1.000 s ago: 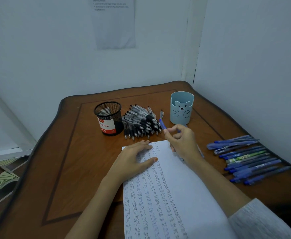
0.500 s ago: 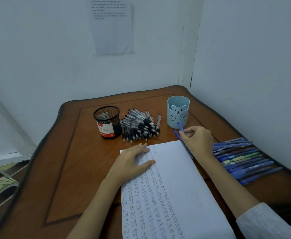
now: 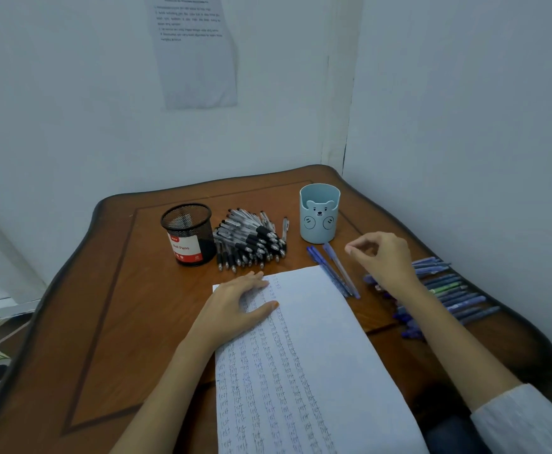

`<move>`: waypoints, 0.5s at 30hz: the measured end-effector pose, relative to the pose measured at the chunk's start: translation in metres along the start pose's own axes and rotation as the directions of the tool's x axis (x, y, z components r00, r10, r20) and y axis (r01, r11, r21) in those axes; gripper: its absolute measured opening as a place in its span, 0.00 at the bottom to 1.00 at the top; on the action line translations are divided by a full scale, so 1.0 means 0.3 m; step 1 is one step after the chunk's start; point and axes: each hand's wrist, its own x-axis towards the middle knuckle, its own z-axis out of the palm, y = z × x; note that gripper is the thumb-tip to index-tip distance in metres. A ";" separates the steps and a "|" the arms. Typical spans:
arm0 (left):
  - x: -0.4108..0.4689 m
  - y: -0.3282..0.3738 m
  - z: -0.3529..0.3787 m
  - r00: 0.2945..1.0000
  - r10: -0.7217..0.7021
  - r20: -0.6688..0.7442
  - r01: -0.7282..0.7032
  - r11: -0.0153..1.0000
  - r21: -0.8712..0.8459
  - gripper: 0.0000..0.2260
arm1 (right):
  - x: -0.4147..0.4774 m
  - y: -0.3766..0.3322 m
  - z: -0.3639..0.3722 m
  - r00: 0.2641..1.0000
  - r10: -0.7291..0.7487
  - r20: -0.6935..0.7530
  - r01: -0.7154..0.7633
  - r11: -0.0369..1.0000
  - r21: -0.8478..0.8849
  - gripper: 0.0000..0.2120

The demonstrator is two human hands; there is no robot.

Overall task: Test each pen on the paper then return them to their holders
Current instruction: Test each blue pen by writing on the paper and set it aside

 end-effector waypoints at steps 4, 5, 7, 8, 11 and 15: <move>-0.006 0.001 0.000 1.000 -0.003 0.007 0.003 1.000 0.001 0.24 | -0.012 0.060 -0.076 0.991 -0.065 0.115 0.075 0.994 -0.086 0.04; -0.007 0.001 0.000 1.000 -0.002 0.009 0.002 1.000 0.006 0.24 | -0.014 0.074 -0.091 0.987 -0.080 0.142 0.097 0.988 -0.121 0.06; -0.008 0.003 0.000 1.000 -0.001 0.015 0.000 1.000 0.024 0.24 | -0.020 0.094 -0.120 0.973 -0.085 0.215 0.133 0.966 -0.221 0.10; -0.010 0.005 0.001 1.000 0.000 0.019 0.000 1.000 0.031 0.25 | -0.025 0.097 -0.130 0.962 -0.069 0.263 0.145 0.947 -0.286 0.13; -0.013 0.011 0.001 1.000 0.005 0.020 -0.006 1.000 0.029 0.25 | -0.035 0.101 -0.134 0.928 -0.016 0.371 0.214 0.840 -0.499 0.17; -0.016 0.015 0.000 1.000 0.006 0.021 -0.007 0.999 0.032 0.25 | -0.050 0.102 -0.114 0.941 -0.032 0.336 0.197 0.860 -0.471 0.14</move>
